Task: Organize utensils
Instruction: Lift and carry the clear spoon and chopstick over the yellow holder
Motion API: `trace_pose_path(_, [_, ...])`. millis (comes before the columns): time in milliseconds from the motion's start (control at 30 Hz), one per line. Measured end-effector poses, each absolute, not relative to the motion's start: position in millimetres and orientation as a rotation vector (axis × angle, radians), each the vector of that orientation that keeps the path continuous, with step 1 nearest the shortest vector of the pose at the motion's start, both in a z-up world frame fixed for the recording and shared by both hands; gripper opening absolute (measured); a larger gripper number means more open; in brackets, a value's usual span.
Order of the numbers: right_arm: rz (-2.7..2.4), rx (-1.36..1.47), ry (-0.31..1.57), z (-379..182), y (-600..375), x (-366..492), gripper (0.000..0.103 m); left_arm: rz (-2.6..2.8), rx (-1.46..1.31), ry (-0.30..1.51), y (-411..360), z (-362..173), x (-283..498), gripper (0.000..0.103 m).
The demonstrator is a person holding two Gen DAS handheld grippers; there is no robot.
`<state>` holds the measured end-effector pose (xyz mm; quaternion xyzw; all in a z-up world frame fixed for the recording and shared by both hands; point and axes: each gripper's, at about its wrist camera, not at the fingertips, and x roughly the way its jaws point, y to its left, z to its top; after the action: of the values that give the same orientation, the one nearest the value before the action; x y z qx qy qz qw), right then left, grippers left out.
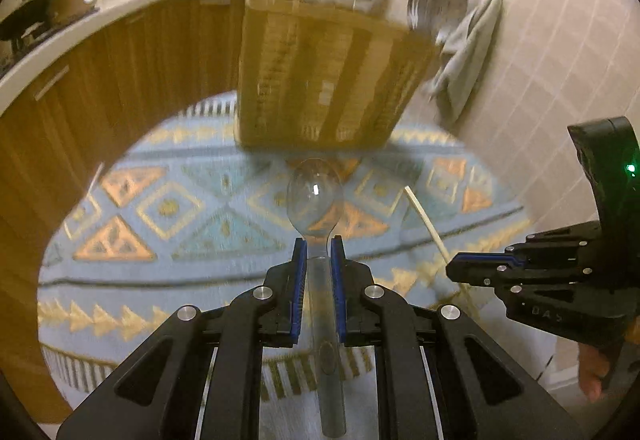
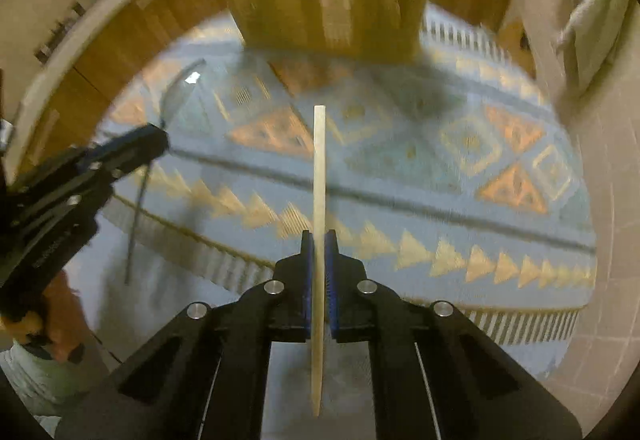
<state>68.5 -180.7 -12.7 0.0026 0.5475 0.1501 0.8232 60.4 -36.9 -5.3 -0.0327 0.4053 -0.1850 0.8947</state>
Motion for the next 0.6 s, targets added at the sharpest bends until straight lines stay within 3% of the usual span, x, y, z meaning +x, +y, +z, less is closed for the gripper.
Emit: trace_pose_path(600, [0.369,0.281,0.530,150.8,-228.5,95.4,0.005,-0.397,-0.116,0.323,-32.5,137.2,100.7,0.010])
